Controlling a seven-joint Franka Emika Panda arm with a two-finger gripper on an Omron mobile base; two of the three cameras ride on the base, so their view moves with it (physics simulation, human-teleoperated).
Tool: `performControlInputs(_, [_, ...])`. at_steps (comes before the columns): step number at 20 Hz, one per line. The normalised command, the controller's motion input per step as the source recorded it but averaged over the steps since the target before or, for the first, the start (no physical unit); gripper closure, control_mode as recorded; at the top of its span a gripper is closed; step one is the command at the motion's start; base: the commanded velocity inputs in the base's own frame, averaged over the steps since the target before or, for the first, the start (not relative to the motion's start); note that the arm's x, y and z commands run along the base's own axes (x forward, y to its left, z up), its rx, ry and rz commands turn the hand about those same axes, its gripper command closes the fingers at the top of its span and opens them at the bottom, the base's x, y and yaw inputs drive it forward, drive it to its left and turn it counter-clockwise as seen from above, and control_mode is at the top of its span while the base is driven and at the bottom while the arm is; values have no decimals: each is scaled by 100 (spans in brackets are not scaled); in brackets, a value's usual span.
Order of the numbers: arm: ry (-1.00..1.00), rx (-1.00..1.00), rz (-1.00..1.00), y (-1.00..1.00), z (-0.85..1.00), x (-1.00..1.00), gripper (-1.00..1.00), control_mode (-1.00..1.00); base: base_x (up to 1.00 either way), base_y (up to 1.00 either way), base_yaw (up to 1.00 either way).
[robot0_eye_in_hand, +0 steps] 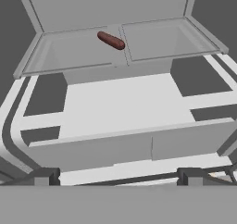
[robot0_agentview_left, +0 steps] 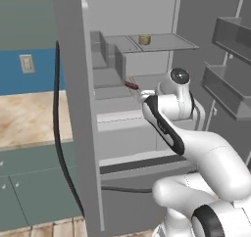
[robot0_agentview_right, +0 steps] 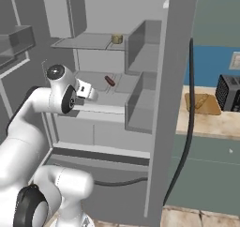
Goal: Retrieve the sausage and cheese from the fridge and place them on the cutting board on the counter.
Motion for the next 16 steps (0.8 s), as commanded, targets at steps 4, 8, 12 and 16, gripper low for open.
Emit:
performControlInputs(4, [0, 0, 0, 0, 0, 0, -100, 100, 39, -1, 0])
performControlInputs(8, [0, 0, 0, 0, 0, 0, -100, 100, 18, -1, 2])
performControlInputs(12, [0, 0, 0, 0, 0, 0, -100, 100, 0, 0, 0])
performControlInputs(16, [0, 0, 0, 0, 0, 0, -100, 100, 0, 0, 0])
